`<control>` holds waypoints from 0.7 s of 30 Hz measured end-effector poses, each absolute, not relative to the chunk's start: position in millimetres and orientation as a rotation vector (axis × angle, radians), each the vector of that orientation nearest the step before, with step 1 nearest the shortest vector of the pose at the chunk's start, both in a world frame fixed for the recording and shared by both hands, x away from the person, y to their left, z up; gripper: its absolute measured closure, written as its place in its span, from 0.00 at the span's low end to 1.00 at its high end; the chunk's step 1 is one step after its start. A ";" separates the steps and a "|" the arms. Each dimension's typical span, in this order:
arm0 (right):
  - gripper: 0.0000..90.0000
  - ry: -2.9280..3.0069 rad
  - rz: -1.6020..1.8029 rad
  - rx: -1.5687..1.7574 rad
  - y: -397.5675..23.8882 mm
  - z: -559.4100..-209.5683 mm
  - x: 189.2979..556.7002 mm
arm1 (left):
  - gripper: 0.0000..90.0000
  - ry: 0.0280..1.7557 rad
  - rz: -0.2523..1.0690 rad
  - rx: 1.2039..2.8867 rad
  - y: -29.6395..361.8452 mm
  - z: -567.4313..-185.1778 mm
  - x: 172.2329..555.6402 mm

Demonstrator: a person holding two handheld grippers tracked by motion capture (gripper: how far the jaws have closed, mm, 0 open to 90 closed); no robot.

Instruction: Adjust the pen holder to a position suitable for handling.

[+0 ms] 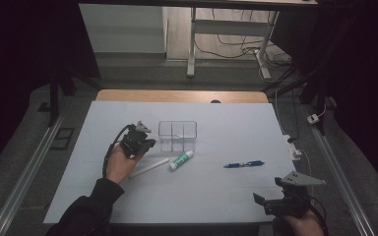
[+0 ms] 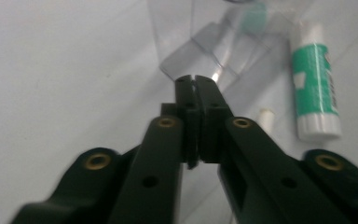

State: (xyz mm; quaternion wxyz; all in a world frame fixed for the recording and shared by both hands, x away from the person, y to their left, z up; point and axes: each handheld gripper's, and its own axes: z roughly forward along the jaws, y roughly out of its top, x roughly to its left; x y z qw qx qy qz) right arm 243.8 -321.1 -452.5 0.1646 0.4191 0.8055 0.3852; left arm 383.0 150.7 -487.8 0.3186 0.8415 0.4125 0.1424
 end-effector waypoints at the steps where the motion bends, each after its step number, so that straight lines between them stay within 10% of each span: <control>1: 0.01 2.296 1.097 1.195 -321.1 -452.5 243.8 | 0.99 1.099 0.364 2.200 150.8 -488.2 386.0; 21: 0.01 2.300 1.097 1.195 -321.1 -452.9 244.2 | 0.99 1.169 0.379 2.172 136.9 -492.8 410.4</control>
